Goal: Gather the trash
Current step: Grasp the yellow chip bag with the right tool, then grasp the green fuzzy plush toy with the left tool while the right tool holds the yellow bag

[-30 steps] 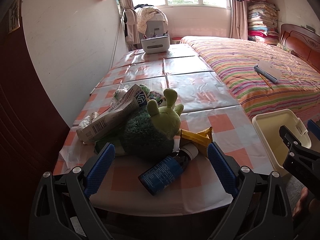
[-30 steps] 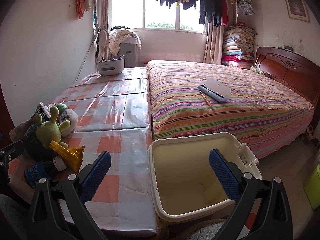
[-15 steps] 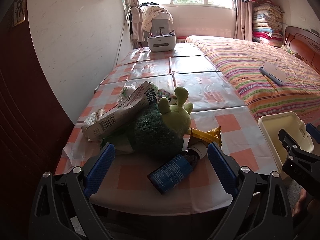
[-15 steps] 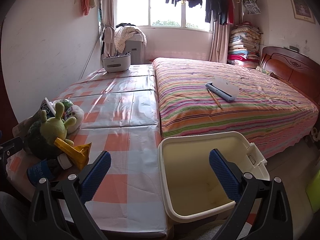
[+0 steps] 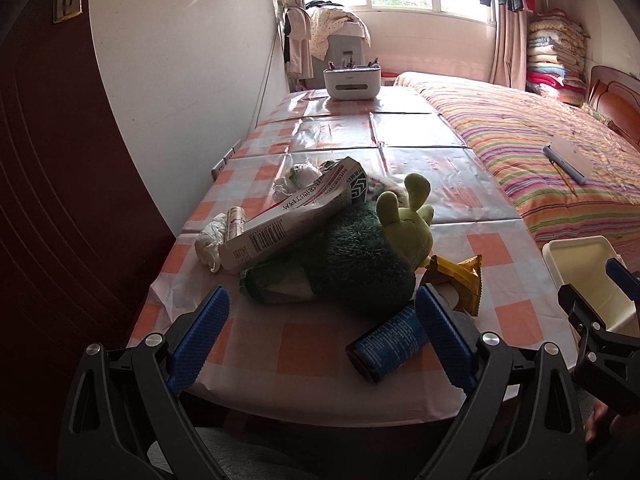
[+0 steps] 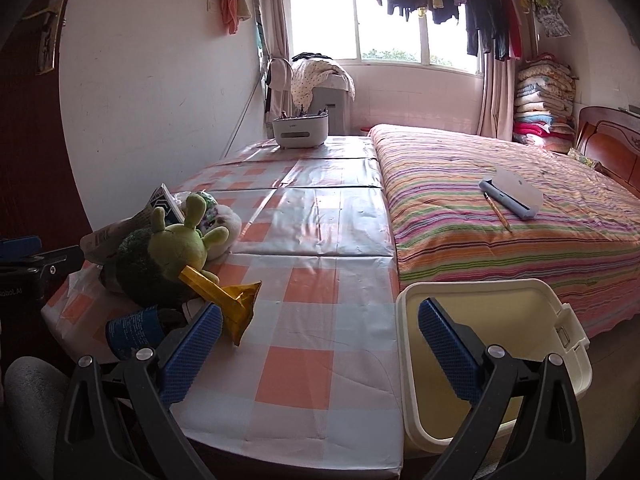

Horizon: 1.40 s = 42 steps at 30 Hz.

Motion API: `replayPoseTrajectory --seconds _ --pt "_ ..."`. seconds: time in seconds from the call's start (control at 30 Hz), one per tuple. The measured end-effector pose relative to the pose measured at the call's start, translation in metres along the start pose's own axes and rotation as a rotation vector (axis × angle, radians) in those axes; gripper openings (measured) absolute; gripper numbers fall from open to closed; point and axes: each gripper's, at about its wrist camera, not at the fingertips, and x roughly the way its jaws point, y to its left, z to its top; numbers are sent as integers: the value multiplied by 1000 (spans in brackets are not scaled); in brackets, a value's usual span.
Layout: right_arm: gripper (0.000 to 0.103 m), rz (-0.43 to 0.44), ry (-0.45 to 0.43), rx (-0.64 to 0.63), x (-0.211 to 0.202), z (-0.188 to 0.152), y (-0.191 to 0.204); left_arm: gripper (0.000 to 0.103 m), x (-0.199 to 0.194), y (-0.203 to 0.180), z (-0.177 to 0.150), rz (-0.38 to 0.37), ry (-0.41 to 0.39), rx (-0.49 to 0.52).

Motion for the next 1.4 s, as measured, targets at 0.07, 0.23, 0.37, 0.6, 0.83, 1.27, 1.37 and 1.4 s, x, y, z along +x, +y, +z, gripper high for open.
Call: replayPoseTrajectory --seconds 0.07,0.23,0.37,0.6,0.83,1.27,1.37,1.4 --pt "96 66 5 -32 7 2 9 92 1 7 -2 4 10 -10" --pt "96 222 23 -125 31 17 29 92 3 21 -9 35 24 -23" --pt "95 316 77 -202 58 26 46 92 5 29 -14 43 40 -37" --pt "68 382 194 -277 102 21 58 92 10 41 -21 72 64 -49" --pt "26 414 255 -353 120 19 66 92 16 48 -23 60 92 -82" --pt "15 399 114 -192 105 39 32 92 36 35 -9 -141 145 -134" --pt "15 399 98 -157 101 40 26 92 43 23 2 -191 151 -141" --pt "15 399 91 -148 99 41 23 92 47 17 7 -210 157 -129"
